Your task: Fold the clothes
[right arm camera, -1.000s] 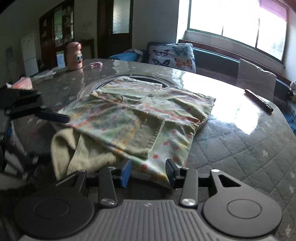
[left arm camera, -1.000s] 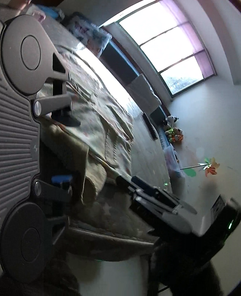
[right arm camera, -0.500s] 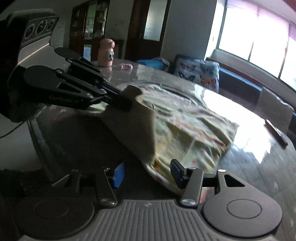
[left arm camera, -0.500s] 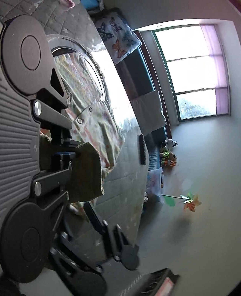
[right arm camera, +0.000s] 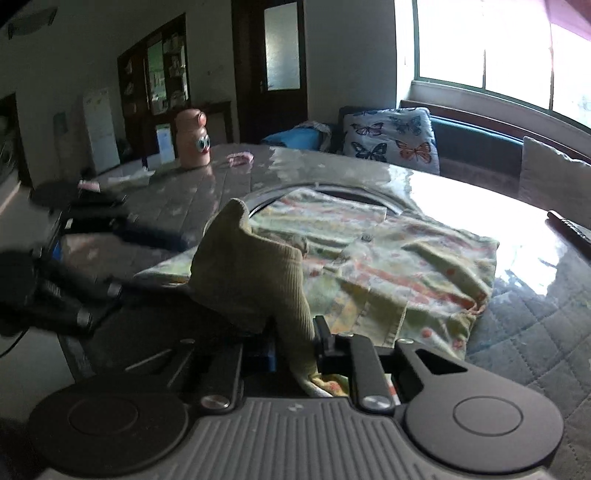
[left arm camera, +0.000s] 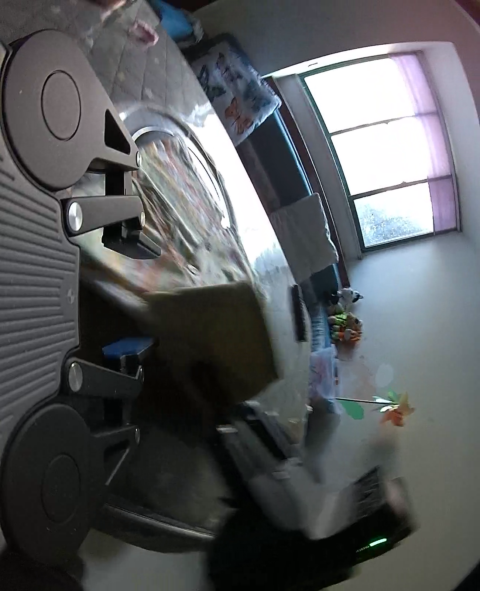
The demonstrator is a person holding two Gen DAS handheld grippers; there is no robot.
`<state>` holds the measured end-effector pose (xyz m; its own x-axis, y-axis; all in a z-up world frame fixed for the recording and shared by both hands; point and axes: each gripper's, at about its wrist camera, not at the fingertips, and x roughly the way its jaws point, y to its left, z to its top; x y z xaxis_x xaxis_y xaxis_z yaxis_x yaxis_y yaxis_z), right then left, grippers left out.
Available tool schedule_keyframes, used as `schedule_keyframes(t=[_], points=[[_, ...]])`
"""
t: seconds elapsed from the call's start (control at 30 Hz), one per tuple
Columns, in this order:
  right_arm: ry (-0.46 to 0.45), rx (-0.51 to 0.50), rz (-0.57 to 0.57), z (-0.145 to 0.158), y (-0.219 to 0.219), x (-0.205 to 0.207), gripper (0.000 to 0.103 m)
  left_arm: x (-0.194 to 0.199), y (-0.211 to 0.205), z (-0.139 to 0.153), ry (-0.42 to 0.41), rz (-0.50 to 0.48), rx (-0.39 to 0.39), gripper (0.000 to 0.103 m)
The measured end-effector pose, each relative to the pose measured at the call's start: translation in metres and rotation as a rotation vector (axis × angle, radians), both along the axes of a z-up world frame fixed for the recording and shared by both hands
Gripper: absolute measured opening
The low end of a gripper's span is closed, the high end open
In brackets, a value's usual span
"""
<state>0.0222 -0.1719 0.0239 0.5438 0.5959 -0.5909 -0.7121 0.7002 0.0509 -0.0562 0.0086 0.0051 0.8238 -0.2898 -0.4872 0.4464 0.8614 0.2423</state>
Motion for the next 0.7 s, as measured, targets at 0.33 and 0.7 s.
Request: schedule_keyframes(t=[0.33, 0.7], points=[[-0.047, 0.011, -0.021, 0.01, 0.002, 0.0, 0.011, 0.009, 0.012, -0.028, -0.049, 0.073, 0.195, 0.019], [-0.091, 0.047, 0.051, 0.044, -0.02, -0.051, 0.008, -0.046, 0.021, 0.014, -0.059, 0.012, 0.094, 0.008]])
